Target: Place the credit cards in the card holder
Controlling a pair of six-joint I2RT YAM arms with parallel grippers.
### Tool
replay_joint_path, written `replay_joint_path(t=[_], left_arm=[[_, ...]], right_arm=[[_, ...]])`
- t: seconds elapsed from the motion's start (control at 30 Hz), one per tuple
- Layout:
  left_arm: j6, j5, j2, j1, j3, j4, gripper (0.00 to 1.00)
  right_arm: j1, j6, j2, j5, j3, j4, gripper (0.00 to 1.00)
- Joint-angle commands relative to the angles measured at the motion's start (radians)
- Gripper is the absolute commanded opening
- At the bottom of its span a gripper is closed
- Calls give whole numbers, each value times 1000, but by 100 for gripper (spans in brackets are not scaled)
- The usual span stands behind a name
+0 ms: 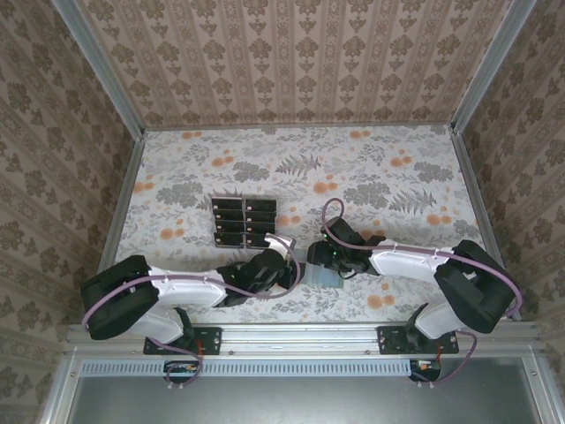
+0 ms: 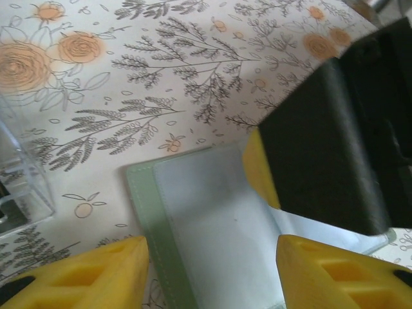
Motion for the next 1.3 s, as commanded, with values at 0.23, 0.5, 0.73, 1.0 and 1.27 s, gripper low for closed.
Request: replay_joint_path(t=[0.23,0.5,0.73,1.0,1.27], left_arm=[[43,15,92,-55,45,30,55],[38,6,139,-82,75,61,55],[29,3,174,-94,92,74,55],[8,-50,249,-114,123,68,55],[-30,-147,323,-138,182,-54,55]], right_arm=[[-3,53,39,-38,-4,-1,60],[-3,60,38,-41,-8,2,60],[-3,70,38,-48,-13,14,60],[-3,88,26,-64,-25,33,60],[-4,89,-11,-71,-24,16,60]])
